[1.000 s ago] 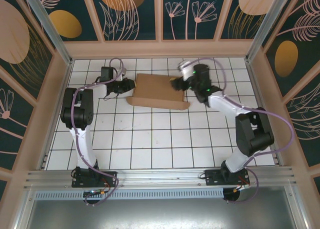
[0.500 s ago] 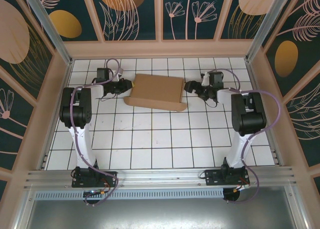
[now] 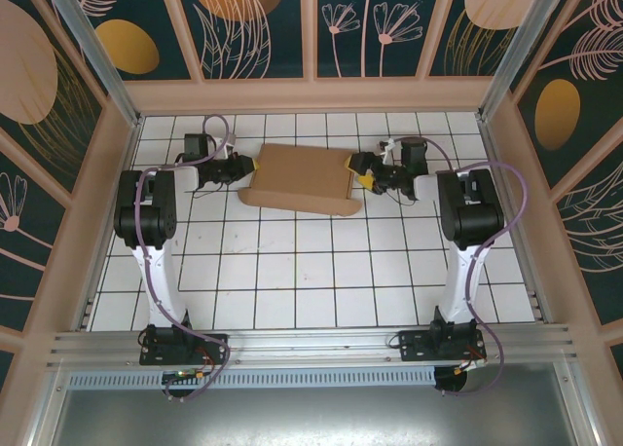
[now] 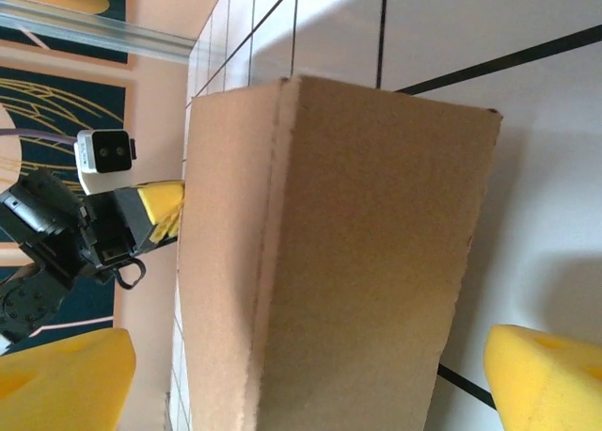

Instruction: Fold the paper box

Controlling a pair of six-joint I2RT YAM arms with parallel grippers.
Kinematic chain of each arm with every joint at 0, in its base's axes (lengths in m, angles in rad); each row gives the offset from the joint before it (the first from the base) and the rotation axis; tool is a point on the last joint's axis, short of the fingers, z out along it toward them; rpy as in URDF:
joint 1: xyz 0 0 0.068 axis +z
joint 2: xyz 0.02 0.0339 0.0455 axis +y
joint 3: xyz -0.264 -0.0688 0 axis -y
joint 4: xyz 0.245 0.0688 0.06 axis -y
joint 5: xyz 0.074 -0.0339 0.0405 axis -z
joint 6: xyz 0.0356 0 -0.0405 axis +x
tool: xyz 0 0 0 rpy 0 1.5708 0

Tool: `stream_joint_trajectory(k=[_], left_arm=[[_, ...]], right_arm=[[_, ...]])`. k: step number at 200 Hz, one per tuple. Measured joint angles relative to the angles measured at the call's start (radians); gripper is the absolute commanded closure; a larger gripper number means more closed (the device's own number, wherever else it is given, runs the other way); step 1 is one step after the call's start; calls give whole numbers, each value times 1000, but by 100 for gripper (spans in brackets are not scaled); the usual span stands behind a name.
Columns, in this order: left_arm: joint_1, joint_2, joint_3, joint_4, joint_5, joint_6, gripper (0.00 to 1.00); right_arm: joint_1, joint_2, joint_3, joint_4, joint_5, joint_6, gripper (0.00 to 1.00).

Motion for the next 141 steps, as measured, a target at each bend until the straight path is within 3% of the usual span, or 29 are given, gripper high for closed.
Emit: stream_joint_trajectory(k=[40,78,114,141], left_arm=[[3,0,-6,14,8,-18,85],[4,-29,-47,18,-37,-43,50],[4,-180,-104,-65,-225,-31,43],[-56,-375,-125,-94,-423,86,39]], right_arm=[[61,20,-19,69,-15,104,34],[54,-5,-103,153,-34,209,48],[0,-74,-162,153,-23,270,51],[-19,-92,-193,156,-18,287,51]])
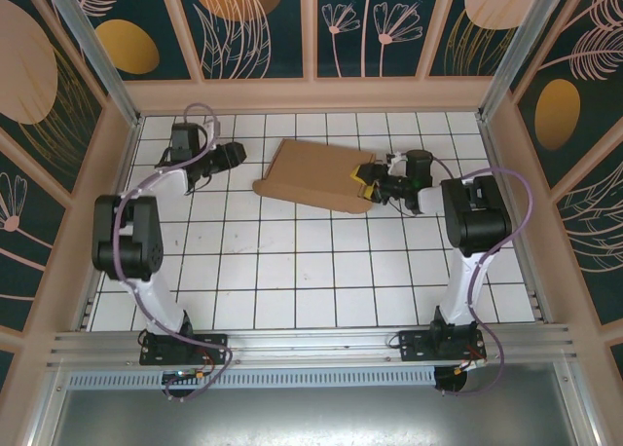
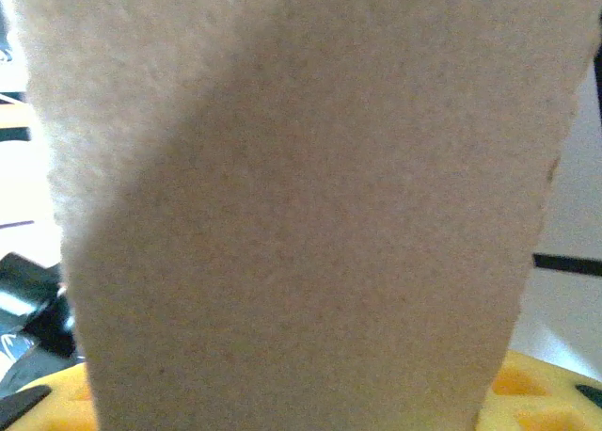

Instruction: Fold the paper box

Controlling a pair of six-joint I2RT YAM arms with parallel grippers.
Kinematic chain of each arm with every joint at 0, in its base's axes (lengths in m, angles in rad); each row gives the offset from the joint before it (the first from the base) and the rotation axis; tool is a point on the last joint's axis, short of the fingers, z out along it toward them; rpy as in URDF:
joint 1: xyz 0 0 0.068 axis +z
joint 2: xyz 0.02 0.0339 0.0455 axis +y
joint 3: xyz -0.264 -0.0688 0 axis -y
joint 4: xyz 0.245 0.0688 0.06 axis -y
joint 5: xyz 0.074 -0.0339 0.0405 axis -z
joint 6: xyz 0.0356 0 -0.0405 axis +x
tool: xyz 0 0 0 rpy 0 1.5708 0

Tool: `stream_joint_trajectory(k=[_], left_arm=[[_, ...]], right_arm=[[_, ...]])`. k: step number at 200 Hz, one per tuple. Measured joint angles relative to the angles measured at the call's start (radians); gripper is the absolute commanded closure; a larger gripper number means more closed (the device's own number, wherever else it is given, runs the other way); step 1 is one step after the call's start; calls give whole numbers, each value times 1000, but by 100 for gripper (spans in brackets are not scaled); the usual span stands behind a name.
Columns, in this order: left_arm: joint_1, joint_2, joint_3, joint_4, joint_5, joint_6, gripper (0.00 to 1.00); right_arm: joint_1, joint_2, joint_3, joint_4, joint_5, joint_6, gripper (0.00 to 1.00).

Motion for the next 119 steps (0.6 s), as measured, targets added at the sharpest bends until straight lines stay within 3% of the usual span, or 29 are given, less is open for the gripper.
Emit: stream_joint_trajectory(k=[31,64,85,119], left_arm=[[-236,-201,-71,43,-192,242,31],[-464,-226,-163,63,-326,542,31],[-520,-188,-188,62,-413,668,33],[-532,-146,-209,69,-502,805,34]], right_arm=[[0,-25,-48,40,-6,49,51],[0,-31,-120,151,-24,152,51],[1,-31,-159,223,-38,222,52],[4,-31,-196,319,-60,305,52]])
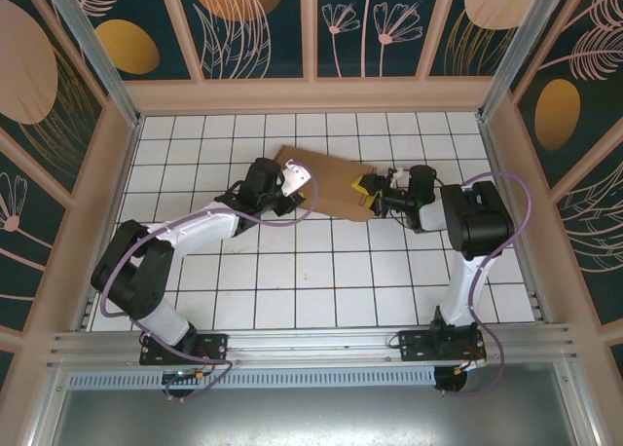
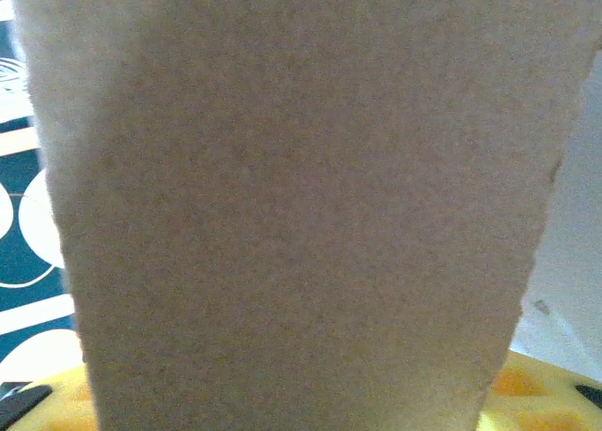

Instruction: Fold the paper box

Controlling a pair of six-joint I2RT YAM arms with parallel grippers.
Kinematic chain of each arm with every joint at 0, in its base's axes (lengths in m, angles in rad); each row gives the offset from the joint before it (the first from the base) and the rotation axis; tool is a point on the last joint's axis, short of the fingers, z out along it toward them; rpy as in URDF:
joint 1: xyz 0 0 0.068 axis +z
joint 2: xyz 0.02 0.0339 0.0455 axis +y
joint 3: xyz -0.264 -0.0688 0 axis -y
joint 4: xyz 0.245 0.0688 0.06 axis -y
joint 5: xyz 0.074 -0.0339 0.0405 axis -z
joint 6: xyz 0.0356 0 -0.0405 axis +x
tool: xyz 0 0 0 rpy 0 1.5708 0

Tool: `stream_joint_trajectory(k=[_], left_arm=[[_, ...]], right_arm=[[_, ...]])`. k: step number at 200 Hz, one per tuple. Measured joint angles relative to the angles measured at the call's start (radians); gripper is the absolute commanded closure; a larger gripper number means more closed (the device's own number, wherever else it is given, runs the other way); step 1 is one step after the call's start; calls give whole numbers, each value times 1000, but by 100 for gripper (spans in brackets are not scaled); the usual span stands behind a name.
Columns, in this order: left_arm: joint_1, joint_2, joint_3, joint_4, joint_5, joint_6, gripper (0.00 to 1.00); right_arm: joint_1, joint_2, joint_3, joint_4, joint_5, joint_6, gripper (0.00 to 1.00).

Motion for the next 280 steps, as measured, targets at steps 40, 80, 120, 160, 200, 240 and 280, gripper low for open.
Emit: stream_joint_trajectory(k=[40,80,120,160,200,240,280], left_arm=[[-28,51,0,33,-58,105,34],[-70,84,-10,125,-166,213,33],[-93,48,-83,183,-176,299,31],[-98,35,-111,190,-169,358,30],[-103,71,-98,266,-233,412,29],[-129,85,-145,468,-308,559,28],[-158,100,-239,793,-380,762,39]], right_arm=[[5,0,-23,48,8,52,53],[5,0,-28,76,31,103,55],[7,-2,-27,108,21,137,57],[14,-21,-27,126,7,165,57],[30,-35,-28,137,10,198,57],[37,-41,-69,277,22,317,59],[53,-22,-93,468,7,468,56]])
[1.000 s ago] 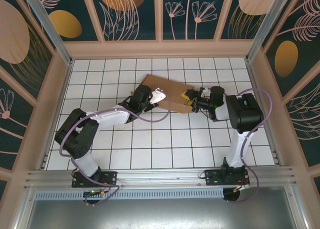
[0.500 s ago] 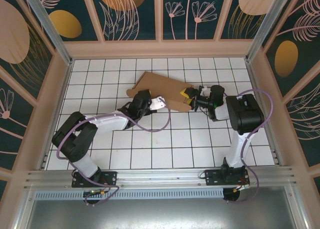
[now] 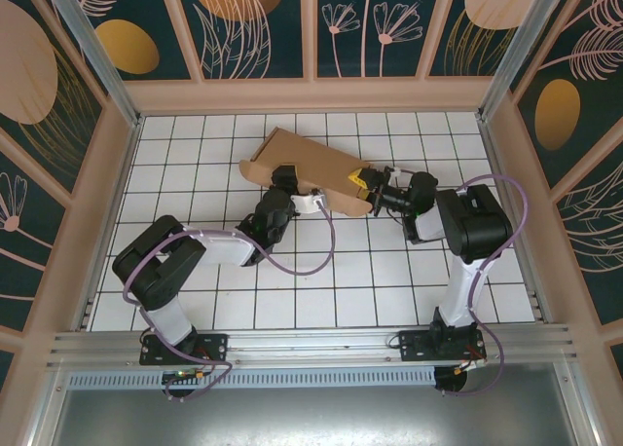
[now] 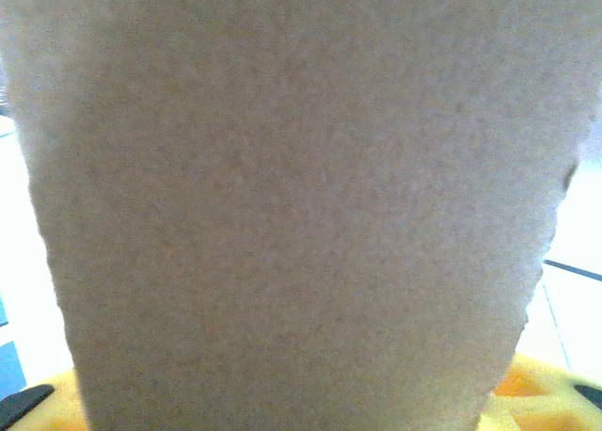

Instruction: Fold the paper box

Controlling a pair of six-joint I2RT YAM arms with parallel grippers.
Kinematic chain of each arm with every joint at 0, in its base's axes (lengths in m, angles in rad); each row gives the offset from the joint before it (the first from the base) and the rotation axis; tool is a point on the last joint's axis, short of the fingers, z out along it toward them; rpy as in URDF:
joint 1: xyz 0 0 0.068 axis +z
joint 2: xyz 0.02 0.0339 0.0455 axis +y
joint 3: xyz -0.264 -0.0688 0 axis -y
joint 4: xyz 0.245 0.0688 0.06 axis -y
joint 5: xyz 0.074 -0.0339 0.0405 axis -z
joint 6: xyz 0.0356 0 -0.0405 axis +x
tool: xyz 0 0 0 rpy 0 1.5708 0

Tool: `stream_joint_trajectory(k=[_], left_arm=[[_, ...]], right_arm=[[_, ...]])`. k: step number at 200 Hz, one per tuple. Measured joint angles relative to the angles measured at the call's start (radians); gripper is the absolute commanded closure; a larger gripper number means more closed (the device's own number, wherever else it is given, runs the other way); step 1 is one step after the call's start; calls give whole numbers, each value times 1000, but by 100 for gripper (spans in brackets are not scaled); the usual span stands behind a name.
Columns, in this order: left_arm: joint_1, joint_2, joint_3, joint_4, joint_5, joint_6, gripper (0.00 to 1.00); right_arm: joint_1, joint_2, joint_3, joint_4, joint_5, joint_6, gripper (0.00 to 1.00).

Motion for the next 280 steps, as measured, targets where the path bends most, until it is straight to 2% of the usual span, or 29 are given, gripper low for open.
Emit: stream_joint_trajectory(k=[30,43,59,77,97,120,146,161,177,209,223,243,280], left_arm=[[-6,0,-7,50,-10,91,54],[-8,-2,-8,43,-10,104,57],[-10,-22,-9,2,-10,103,59],[-11,-72,-8,-93,-12,79,60],[-11,-131,43,-289,-21,10,59],[-11,-156,211,-607,-9,-128,60],[-13,-174,377,-926,32,-282,63],[-15,-181,453,-1106,63,-371,60],[-18,-180,529,-1285,110,-449,59],[-54,-150,641,-1556,187,-552,55],[-70,-114,677,-1645,211,-579,54],[-86,-59,721,-1743,244,-608,50],[-93,-10,775,-1820,273,-631,41]], right_arm=[[0,-1,-1,52,-5,15,32],[4,-19,-9,35,-22,2,28],[0,-72,-26,-51,-25,-59,20],[-23,-159,-29,-217,-6,-172,1],[-46,-268,0,-479,54,-344,1],[-65,-382,50,-768,177,-538,1],[-106,-517,53,-988,326,-684,1],[-134,-587,52,-1096,418,-755,1],[-159,-652,35,-1159,480,-803,2],[-176,-706,21,-1229,529,-882,20],[-170,-673,23,-1247,517,-907,29],[-131,-578,41,-1270,486,-935,38],[-18,-487,47,-1292,439,-955,41]])
